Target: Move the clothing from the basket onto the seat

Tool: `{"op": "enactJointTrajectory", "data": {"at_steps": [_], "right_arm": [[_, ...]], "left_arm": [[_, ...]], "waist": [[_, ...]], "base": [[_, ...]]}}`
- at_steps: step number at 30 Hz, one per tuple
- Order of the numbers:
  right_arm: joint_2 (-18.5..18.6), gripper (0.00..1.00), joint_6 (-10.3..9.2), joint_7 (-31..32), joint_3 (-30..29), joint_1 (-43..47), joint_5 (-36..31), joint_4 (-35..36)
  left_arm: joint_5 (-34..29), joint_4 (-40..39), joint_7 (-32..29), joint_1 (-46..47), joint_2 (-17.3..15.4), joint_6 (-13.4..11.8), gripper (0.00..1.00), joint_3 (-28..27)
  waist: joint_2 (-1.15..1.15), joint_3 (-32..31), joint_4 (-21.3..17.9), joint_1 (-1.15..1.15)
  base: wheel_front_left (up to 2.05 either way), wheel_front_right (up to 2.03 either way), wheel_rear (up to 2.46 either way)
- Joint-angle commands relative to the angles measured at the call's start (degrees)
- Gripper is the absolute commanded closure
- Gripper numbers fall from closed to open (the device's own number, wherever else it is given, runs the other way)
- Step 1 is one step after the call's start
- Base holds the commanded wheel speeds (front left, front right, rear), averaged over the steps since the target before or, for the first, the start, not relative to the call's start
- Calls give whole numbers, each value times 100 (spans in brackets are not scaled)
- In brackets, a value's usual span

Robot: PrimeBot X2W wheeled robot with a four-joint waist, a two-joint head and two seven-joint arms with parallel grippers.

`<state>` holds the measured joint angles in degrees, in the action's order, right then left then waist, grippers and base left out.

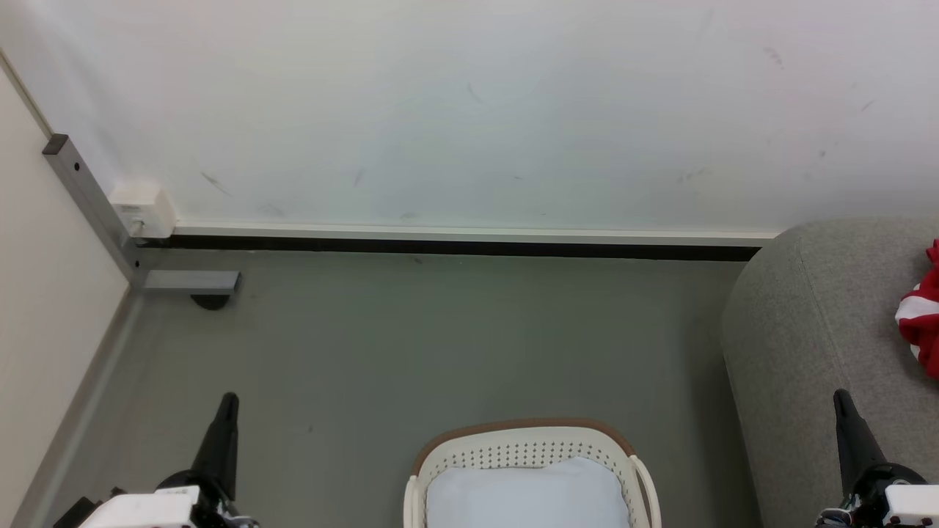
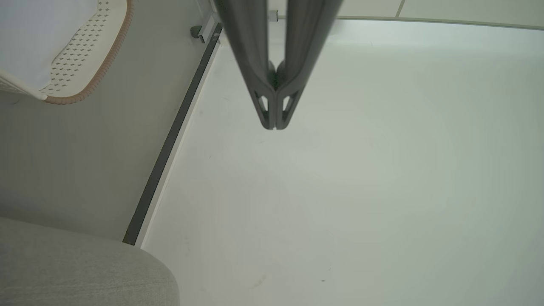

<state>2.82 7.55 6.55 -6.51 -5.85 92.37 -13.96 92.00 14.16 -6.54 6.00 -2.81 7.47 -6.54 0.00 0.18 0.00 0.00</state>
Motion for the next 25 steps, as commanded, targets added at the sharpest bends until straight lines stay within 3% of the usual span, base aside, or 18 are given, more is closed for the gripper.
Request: {"op": "enactJointTrajectory", "data": {"at_steps": [1, 25], "right_arm": [[2, 100, -12, 20, -24, -72, 5, -14], [2, 100, -12, 19, -22, -72, 7, -13]], "left_arm": [[75, -20, -22, 51, -11, 13, 100, -13], [76, -20, -21, 50, -11, 13, 100, -12]], "waist": [[0, 0, 0, 0], [0, 0, 0, 0]], "base": [[0, 0, 0], [0, 0, 0]]}}
